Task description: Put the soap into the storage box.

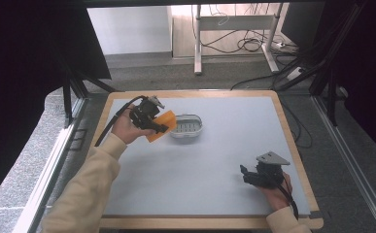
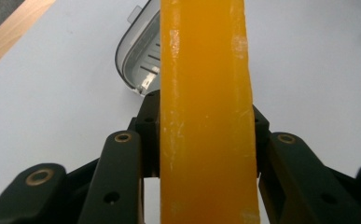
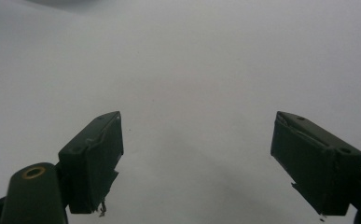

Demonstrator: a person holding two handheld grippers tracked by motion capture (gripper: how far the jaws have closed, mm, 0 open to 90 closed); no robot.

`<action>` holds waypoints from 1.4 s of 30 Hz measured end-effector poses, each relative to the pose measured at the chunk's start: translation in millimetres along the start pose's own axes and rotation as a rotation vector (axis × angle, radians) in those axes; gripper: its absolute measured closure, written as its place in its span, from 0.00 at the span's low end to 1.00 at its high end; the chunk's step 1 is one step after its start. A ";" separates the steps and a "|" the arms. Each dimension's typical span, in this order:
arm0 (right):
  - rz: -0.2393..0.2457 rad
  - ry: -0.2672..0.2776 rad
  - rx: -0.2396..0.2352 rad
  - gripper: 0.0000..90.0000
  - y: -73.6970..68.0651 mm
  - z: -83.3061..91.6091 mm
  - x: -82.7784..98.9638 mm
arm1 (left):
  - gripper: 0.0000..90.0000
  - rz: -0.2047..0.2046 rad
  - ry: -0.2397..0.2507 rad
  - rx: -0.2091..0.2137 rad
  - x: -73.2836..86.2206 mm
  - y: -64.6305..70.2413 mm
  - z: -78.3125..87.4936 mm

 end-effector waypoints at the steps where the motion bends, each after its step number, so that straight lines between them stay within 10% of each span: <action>1: 0.000 -0.001 0.005 0.18 0.2 -0.1 0.0 | 0.69 -0.004 0.000 0.001 -2.2 -0.1 -0.5; 42: -0.008 -0.013 0.013 0.18 2.1 -1.8 1.6 | 0.69 -0.088 -0.049 0.026 -48.4 -13.8 -25.9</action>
Point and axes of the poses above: each handheld gripper's, and its own axes: z roughly backward along the jaws, x roughly out of its underside, y roughly to its right, the point moved 3 cm from there along -z, roughly forward along the jaws, and after that the axes turned 13 degrees about x, right-handed, at the moved point
